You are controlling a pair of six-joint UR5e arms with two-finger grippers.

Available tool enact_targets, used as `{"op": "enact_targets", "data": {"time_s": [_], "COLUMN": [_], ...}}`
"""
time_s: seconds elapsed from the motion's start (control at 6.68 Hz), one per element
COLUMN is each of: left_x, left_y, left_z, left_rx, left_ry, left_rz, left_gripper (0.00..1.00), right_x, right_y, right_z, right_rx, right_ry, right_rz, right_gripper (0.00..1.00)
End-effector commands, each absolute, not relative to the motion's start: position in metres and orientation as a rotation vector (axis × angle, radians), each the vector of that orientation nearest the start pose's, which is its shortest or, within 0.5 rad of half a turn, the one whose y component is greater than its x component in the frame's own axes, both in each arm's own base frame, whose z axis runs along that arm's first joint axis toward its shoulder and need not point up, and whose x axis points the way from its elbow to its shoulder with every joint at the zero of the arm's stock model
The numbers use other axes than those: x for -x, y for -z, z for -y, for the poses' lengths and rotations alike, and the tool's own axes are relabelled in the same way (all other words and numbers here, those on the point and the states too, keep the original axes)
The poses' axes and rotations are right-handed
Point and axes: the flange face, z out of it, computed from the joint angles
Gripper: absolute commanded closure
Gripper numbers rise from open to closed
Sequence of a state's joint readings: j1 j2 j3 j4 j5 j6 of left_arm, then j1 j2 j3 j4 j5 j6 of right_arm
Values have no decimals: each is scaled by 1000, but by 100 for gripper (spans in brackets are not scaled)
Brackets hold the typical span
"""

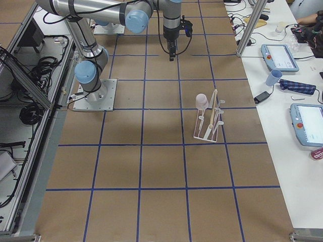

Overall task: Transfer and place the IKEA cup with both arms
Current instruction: 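Move the right gripper down to the white cup on the wire rack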

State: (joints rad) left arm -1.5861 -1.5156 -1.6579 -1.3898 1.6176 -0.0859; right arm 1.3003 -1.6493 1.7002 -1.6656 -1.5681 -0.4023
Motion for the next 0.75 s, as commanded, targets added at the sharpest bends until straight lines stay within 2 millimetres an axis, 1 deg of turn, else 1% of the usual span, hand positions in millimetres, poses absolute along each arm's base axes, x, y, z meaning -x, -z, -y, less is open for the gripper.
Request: {"op": "enact_targets", "data": {"time_s": [0.0,0.15,0.3,0.45,0.6], "left_x": [136,136,136,136,136], "left_y": [-491,-491,-492,-491,-491], "left_z": [480,480,480,479,479], "left_rx": [115,115,115,115,115], "left_ry": [236,236,239,236,236], "left_rz": [-3092,-3092,-3092,-3092,-3092], "left_gripper": [0,0,0,0,0], "right_x": [29,39,54,67,90], "right_y": [-456,-437,-437,-423,-408], "right_z": [509,522,526,535,551], "right_rx": [495,539,583,679,740], "right_ry": [167,125,171,157,213], "right_rz": [-3152,-3136,-3146,-3125,-3133], "right_gripper": [0,0,0,0,0]}}
